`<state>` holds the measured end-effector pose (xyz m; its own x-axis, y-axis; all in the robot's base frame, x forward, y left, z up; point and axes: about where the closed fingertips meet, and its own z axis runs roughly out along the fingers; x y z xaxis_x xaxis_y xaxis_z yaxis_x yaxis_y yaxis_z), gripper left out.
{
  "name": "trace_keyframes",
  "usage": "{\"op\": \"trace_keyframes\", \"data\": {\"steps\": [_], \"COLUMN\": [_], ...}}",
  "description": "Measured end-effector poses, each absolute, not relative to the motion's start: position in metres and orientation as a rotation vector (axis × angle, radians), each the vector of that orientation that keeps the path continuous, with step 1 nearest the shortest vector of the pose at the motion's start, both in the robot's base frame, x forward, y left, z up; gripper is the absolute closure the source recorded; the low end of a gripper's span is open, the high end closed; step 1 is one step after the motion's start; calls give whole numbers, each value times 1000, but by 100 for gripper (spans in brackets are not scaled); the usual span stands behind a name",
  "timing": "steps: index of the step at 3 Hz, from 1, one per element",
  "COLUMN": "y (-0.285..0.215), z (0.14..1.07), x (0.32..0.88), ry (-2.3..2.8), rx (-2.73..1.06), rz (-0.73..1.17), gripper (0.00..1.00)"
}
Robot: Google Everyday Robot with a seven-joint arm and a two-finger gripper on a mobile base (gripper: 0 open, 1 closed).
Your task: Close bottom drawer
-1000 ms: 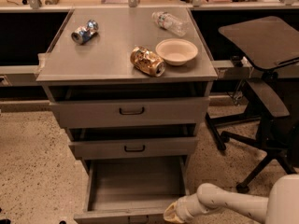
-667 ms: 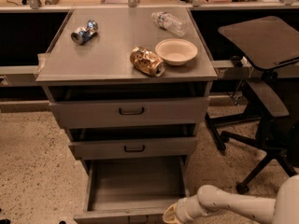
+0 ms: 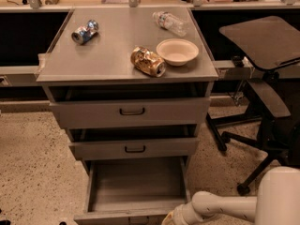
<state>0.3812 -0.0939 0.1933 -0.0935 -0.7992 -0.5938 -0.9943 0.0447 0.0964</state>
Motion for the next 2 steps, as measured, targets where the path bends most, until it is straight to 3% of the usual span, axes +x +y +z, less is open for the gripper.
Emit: {"op": "trace_keyframes", "data": {"steps": [1,2], "y": [-96,-95], "z": [170,159], "x": [388,407], "ry": [1977,1977], "rx": [-1792,-1773], "rz": [653,571], "gripper": [82,51]}}
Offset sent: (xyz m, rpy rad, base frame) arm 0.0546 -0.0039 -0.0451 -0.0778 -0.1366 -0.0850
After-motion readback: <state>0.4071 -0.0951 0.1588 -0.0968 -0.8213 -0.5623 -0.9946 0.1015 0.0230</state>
